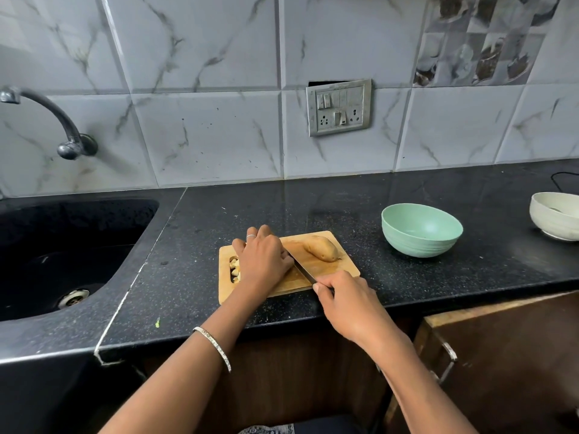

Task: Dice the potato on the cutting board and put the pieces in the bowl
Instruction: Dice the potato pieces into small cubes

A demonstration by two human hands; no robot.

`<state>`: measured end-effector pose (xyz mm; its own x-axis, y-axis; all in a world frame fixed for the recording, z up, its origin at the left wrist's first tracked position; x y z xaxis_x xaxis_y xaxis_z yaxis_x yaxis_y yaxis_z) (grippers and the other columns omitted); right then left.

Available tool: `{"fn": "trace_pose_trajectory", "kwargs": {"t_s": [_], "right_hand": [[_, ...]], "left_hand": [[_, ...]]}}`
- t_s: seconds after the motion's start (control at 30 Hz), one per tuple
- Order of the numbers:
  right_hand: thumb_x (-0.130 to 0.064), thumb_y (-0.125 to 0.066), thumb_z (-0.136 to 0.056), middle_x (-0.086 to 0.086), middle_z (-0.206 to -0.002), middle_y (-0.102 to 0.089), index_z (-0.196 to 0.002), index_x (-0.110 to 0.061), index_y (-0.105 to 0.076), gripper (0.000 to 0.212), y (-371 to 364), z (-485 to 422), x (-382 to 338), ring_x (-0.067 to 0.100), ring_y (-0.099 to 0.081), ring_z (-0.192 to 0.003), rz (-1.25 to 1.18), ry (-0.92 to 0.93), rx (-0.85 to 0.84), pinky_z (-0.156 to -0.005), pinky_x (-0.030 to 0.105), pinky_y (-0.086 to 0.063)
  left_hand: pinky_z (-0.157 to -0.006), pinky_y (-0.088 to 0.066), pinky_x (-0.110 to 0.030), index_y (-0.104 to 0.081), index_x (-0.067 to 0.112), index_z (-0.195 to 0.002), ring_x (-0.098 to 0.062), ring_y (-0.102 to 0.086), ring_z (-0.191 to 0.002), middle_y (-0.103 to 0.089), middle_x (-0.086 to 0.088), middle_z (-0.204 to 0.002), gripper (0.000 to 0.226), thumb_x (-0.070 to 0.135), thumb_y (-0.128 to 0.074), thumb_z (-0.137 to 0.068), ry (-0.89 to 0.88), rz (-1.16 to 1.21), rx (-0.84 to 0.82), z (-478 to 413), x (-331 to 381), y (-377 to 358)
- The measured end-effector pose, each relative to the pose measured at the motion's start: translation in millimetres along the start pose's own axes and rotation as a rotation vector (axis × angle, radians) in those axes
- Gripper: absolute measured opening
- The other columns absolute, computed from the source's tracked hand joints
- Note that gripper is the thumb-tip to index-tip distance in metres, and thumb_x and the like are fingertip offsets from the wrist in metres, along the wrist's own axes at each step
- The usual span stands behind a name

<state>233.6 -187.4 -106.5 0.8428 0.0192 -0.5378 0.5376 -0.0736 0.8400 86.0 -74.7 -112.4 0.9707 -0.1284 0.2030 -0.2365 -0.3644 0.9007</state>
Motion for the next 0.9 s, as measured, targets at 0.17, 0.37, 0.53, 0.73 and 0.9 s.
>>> {"fn": "trace_pose_trajectory", "kwargs": {"t_s": [0.17, 0.37, 0.53, 0.73, 0.9], "right_hand": [[-0.04, -0.045, -0.104, -0.008, -0.081, -0.056, -0.081, -0.03, -0.059, 0.028, 8.9, 1.2, 0.9, 0.029, -0.064, -0.09, 0.008, 0.012, -0.012, -0.07, 0.036, -0.047], [-0.038, -0.049, -0.104, -0.008, -0.065, -0.064, -0.119, -0.039, -0.07, 0.026, 23.1, 0.6, 5.9, 0.001, -0.058, -0.045, -0.202, -0.01, 0.039, -0.054, 0.023, -0.046], [-0.039, -0.045, -0.105, -0.002, -0.073, -0.069, -0.116, -0.019, -0.068, 0.032, 13.7, 0.7, 3.2, 0.005, -0.061, -0.046, -0.108, -0.048, 0.053, -0.066, 0.032, -0.057], [-0.035, -0.045, -0.106, 0.002, -0.066, -0.063, -0.117, -0.011, -0.066, 0.033, -7.0, 8.0, -14.3, 0.0, -0.053, -0.039, -0.278, -0.012, -0.028, -0.046, 0.023, -0.047], [-0.037, -0.046, -0.106, 0.0, -0.067, -0.063, -0.124, -0.026, -0.066, 0.029, -14.0, 9.3, -18.9, 0.001, -0.053, -0.041, -0.406, -0.017, -0.054, -0.047, 0.025, -0.043]], "left_hand": [[-0.082, -0.024, -0.039, -0.074, 0.02, -0.084, -0.024, -0.044, -0.113, -0.057, 0.004, -0.117, 0.018, 0.035, -0.063, -0.084, 0.027, 0.067, -0.015, 0.3, -10.9, 5.3], [-0.095, -0.046, -0.043, -0.069, 0.034, -0.074, -0.017, -0.063, -0.1, -0.071, 0.012, -0.095, 0.009, 0.03, -0.069, -0.082, 0.129, 0.436, -0.086, -10.3, -39.4, 29.2], [-0.087, -0.055, -0.042, -0.069, 0.034, -0.075, -0.011, -0.067, -0.086, -0.071, 0.012, -0.084, 0.015, 0.022, -0.074, -0.081, 0.158, 0.532, -0.133, -11.4, -70.4, 36.0], [-0.089, -0.052, -0.041, -0.07, 0.033, -0.097, -0.015, -0.062, -0.097, -0.067, 0.01, -0.107, 0.028, 0.04, -0.083, -0.073, 0.098, 0.458, -0.212, -4.2, -80.5, 33.8], [-0.095, -0.049, -0.04, -0.063, 0.032, -0.118, -0.019, -0.055, -0.108, -0.055, 0.006, -0.119, 0.065, 0.041, -0.091, -0.06, 0.016, 0.361, -0.303, 1.7, -73.1, 30.1]]}}
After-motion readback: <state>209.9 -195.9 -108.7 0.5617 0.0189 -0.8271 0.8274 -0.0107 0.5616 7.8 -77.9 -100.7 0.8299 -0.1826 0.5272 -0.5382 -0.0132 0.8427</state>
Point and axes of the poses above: each hand's wrist, its own z-axis away from the middle knuckle, its own y-axis out of the back of the hand, x = y × z, the point moved 1 cm from there along -z, towards the middle knuckle
